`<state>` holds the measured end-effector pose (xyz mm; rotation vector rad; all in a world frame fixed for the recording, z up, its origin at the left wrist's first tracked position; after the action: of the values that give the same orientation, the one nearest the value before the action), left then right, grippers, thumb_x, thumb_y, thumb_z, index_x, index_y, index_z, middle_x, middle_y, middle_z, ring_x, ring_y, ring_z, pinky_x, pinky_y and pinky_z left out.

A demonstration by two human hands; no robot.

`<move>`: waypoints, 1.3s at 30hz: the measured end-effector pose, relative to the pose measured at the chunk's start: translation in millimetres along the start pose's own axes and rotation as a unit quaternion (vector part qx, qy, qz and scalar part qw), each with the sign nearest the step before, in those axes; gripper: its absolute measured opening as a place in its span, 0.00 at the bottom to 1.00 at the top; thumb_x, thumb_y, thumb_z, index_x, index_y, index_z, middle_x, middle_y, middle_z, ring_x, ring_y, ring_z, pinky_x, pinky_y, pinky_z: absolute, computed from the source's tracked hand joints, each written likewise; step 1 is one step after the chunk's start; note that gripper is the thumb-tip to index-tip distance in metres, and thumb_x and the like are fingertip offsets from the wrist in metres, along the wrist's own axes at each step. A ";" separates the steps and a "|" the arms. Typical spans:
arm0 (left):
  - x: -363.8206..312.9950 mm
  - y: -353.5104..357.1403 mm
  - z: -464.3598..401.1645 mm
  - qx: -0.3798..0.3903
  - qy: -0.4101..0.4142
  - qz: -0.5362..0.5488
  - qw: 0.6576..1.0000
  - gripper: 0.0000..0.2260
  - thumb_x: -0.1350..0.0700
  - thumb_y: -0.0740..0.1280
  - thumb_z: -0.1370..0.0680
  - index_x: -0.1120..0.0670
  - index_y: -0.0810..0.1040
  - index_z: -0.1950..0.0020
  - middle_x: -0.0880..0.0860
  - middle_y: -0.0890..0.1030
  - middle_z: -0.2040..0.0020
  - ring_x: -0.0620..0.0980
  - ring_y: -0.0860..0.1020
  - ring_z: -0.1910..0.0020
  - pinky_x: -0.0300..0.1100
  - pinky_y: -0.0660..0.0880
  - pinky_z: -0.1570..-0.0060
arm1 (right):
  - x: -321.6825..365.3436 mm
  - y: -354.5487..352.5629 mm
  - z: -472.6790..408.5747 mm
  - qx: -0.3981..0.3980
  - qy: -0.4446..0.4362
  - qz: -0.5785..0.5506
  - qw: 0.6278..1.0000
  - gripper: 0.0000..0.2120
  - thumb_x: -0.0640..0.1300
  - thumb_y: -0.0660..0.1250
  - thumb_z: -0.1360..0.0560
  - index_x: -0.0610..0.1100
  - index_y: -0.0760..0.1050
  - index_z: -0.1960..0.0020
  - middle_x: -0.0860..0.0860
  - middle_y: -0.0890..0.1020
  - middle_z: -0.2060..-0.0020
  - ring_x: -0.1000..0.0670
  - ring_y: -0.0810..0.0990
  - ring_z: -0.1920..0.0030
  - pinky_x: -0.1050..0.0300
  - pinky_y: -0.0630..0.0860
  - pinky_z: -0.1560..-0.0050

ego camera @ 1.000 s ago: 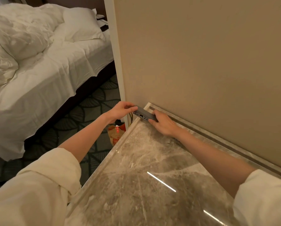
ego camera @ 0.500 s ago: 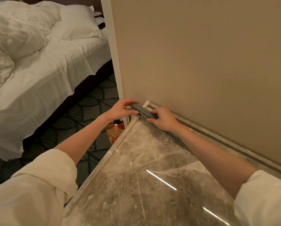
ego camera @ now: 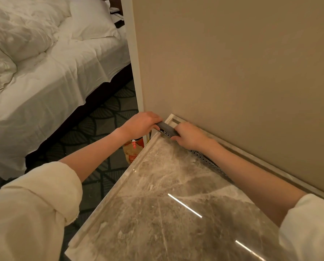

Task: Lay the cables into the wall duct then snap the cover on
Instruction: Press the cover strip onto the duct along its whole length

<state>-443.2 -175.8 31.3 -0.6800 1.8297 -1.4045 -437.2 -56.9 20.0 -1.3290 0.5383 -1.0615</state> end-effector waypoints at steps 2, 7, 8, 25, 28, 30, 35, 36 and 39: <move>-2.6 0.0 6.6 -0.036 0.012 -0.015 0.999 0.11 0.56 0.62 0.21 0.57 0.77 0.41 0.55 0.82 0.47 0.54 0.79 0.48 0.51 0.76 0.47 | 8.7 7.2 5.5 -0.048 -0.014 0.095 0.994 0.09 0.43 0.62 0.22 0.37 0.72 0.49 0.40 0.80 0.54 0.39 0.80 0.55 0.53 0.67 0.64; -7.4 10.0 16.3 -0.041 0.060 -0.088 0.993 0.17 0.60 0.64 0.22 0.62 0.71 0.34 0.61 0.79 0.39 0.59 0.78 0.41 0.52 0.77 0.41 | 17.5 23.6 17.9 -0.115 -0.016 0.248 0.962 0.15 0.39 0.60 0.22 0.35 0.67 0.38 0.44 0.79 0.50 0.46 0.80 0.56 0.55 0.69 0.69; -4.4 12.1 18.0 -0.025 0.066 -0.104 0.992 0.20 0.63 0.64 0.23 0.62 0.68 0.31 0.61 0.76 0.36 0.59 0.76 0.38 0.52 0.75 0.38 | 17.6 24.3 20.5 -0.118 -0.005 0.275 0.954 0.17 0.42 0.62 0.23 0.36 0.68 0.37 0.46 0.80 0.52 0.49 0.80 0.58 0.57 0.70 0.71; -16.8 -2.5 2.2 -0.078 0.241 -0.325 0.911 0.16 0.59 0.72 0.28 0.66 0.78 0.43 0.62 0.84 0.49 0.56 0.83 0.50 0.50 0.80 0.46 | -10.5 6.3 -26.3 -0.012 0.209 -0.226 0.951 0.14 0.41 0.47 0.22 0.42 0.69 0.60 0.48 0.76 0.72 0.47 0.77 0.70 0.56 0.71 0.67; -19.4 -8.5 -2.7 -0.049 0.218 -0.302 0.927 0.14 0.59 0.70 0.27 0.65 0.79 0.44 0.61 0.84 0.50 0.57 0.83 0.50 0.52 0.78 0.42 | -11.8 5.2 -23.9 -0.042 0.257 -0.167 0.951 0.14 0.41 0.53 0.25 0.43 0.78 0.55 0.45 0.84 0.60 0.44 0.82 0.57 0.54 0.76 0.53; -18.5 -10.9 -8.0 0.028 0.147 -0.174 0.973 0.12 0.58 0.66 0.28 0.60 0.79 0.47 0.58 0.84 0.55 0.57 0.81 0.55 0.53 0.78 0.43 | -7.0 7.2 -19.0 -0.072 0.251 -0.115 0.958 0.14 0.41 0.54 0.24 0.42 0.78 0.49 0.44 0.83 0.50 0.42 0.80 0.48 0.54 0.71 0.56; 8.3 -6.1 -28.7 0.187 -0.096 0.088 0.974 0.16 0.55 0.57 0.22 0.63 0.80 0.57 0.64 0.82 0.56 0.57 0.77 0.58 0.52 0.73 0.52 | 10.7 8.0 -11.5 -0.089 0.225 -0.083 0.967 0.13 0.40 0.57 0.24 0.41 0.77 0.46 0.44 0.82 0.47 0.41 0.80 0.47 0.54 0.69 0.59; 10.4 -0.3 -30.8 0.210 -0.120 0.104 0.965 0.18 0.57 0.54 0.19 0.62 0.79 0.60 0.63 0.81 0.59 0.56 0.77 0.60 0.49 0.72 0.53 | 13.6 6.5 -10.4 -0.089 0.224 -0.084 0.967 0.13 0.40 0.57 0.25 0.42 0.78 0.46 0.44 0.82 0.47 0.42 0.80 0.47 0.54 0.69 0.59; 14.0 21.4 -32.1 0.249 -0.172 0.141 0.943 0.20 0.58 0.52 0.18 0.57 0.71 0.69 0.55 0.75 0.72 0.46 0.73 0.78 0.42 0.71 0.69 | 16.4 3.8 -7.1 -0.093 0.219 -0.088 0.967 0.13 0.40 0.56 0.25 0.41 0.77 0.46 0.44 0.82 0.48 0.42 0.80 0.48 0.54 0.69 0.60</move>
<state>-476.9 -162.0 12.3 -0.3527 1.1785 -1.3745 -434.4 -74.9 18.9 -1.3259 0.8777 -1.4958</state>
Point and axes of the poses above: each hand's wrist, its own z-axis away from the middle knuckle, its own y-axis out of the palm, x = y × z, the point moved 8 cm from there along -z, towards the middle knuckle
